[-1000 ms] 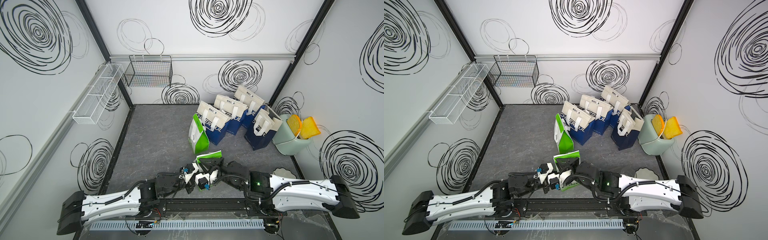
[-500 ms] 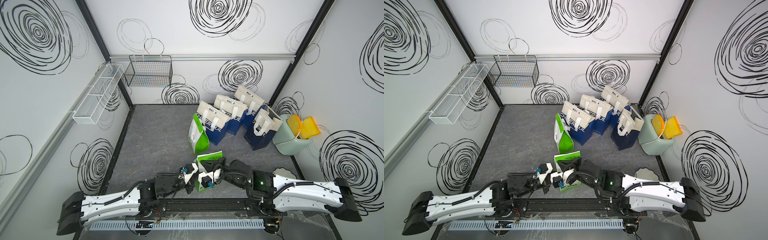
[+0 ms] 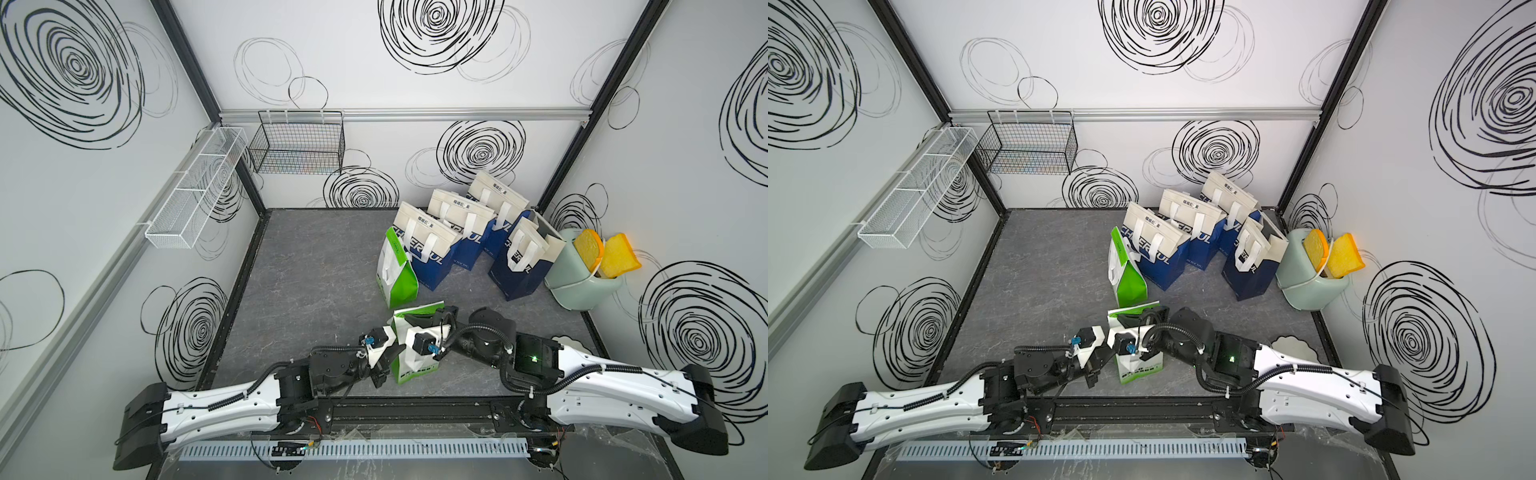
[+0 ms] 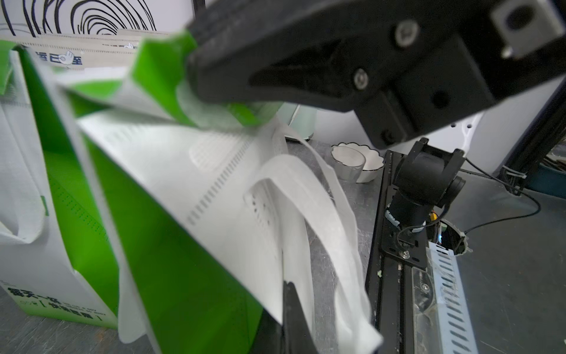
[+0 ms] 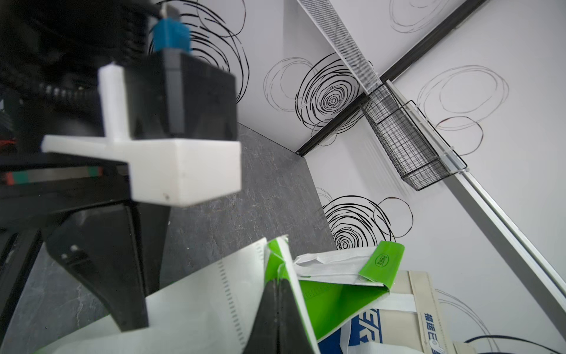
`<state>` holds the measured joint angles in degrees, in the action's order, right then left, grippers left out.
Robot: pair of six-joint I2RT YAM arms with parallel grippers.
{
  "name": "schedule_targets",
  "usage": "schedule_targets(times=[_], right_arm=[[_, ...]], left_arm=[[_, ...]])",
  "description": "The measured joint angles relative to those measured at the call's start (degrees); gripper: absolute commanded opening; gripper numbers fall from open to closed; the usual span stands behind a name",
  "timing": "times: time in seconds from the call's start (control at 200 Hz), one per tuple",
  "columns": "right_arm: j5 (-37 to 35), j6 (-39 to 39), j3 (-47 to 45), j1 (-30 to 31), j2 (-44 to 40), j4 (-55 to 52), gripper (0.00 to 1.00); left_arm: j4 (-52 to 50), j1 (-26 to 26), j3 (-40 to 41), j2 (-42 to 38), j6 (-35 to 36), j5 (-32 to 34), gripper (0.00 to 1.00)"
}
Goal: Open the takeout bag
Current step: Open the takeout bag at the center of the board.
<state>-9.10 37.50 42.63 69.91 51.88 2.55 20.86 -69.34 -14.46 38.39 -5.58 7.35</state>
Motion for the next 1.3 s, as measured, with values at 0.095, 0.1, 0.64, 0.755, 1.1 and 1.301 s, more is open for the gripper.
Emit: schedule_targets(times=[0.095, 0.1, 0.64, 0.755, 1.1, 1.301], right_arm=[[2.8, -3.1, 1.4, -3.3, -0.8, -1.2, 0.0], [3.0, -3.4, 1.5, -3.5, -0.9, -1.4, 0.0], [11.9, -7.8, 3.9, -8.8, -1.2, -6.0, 0.0], [13.1, -8.4, 4.8, -9.2, -1.1, -7.3, 0.0], [15.4, -8.4, 6.2, -9.9, -0.6, -8.9, 0.15], [16.4, -6.3, 9.4, -11.2, -1.4, -9.0, 0.25]], left_arm=[[-0.3, -0.1, 0.0, -0.3, 0.0, 0.0, 0.0], [-0.3, -0.1, 0.0, -0.3, 0.0, 0.0, 0.0], [-1.1, -0.4, 0.0, -0.9, 0.0, 0.4, 0.0], [-1.1, -0.4, 0.0, -0.9, 0.0, 0.5, 0.0], [-2.0, -0.5, -0.3, -0.9, 0.0, 0.7, 0.0], [-3.4, -0.8, -0.3, -1.3, 0.0, 0.9, 0.0]])
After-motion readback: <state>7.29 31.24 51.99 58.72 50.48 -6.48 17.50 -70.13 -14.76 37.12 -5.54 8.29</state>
